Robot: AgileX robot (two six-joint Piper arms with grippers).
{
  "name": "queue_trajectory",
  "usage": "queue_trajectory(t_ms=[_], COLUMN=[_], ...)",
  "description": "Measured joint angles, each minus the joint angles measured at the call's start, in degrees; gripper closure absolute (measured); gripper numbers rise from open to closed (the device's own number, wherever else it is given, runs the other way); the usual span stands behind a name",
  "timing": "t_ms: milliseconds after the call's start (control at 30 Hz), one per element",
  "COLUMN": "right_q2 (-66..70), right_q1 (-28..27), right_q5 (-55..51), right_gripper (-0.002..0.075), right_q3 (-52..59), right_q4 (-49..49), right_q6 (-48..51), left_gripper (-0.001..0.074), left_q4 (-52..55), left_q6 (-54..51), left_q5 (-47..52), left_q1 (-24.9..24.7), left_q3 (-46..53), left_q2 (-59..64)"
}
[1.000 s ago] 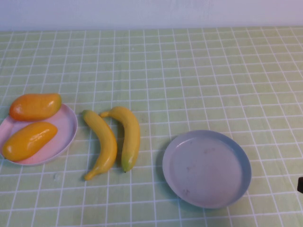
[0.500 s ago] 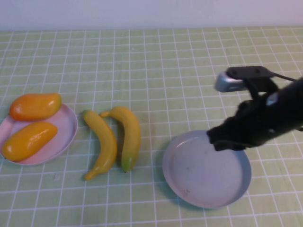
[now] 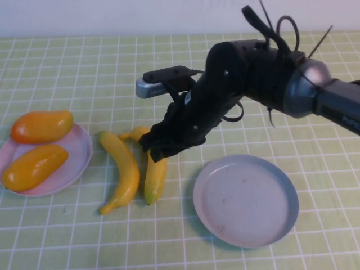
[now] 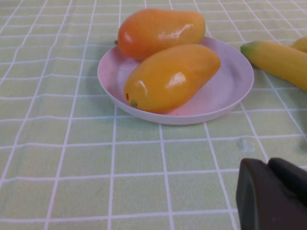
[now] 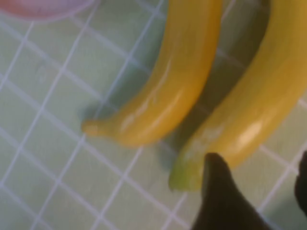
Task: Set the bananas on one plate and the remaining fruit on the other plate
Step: Put another type of fruit in the right plate
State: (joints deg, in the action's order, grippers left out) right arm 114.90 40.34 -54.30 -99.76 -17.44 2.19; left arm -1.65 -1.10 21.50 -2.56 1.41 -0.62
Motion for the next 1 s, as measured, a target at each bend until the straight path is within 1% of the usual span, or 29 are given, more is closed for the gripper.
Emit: queue_trajectory(t_ms=[67, 133, 267, 500, 800, 900, 1000], right_q2=[3.1, 5.8, 11.0, 17.9, 21.0, 21.1, 21.1], right_q1=[0.1, 0.1, 0.1, 0.1, 0.1, 0.1, 0.1], right_q5=[-0.3, -0.6, -0.8, -0.9, -0.8, -0.8, -0.8], right_gripper=[0.0396, 0.0365, 0.0344, 0.0341, 0.0342, 0.0392, 0.0397], right_q3=[-3.6, -7.0, -13.4, -20.3, -21.6, -21.7, -21.7], right_q4=[1.4, 3.1, 6.5, 9.3, 11.4, 12.1, 13.0], right_q6=[-3.6, -6.6, -11.2, -12.5, -12.5, -12.5, -12.5], left_gripper=[0.0735, 0.0735, 0.0735, 0.0735, 0.0735, 0.0735, 0.0735], left_q4=[0.0, 0.0, 0.0, 0.0, 0.0, 0.0, 0.0], left_q6=[0.0, 0.0, 0.0, 0.0, 0.0, 0.0, 0.0], left_q5=[0.0, 0.0, 0.0, 0.0, 0.0, 0.0, 0.0], left_q1=[0.0, 0.0, 0.0, 0.0, 0.0, 0.0, 0.0], left_q3=[0.0, 0.0, 0.0, 0.0, 0.0, 0.0, 0.0], left_q2=[0.0, 0.0, 0.0, 0.0, 0.0, 0.0, 0.0])
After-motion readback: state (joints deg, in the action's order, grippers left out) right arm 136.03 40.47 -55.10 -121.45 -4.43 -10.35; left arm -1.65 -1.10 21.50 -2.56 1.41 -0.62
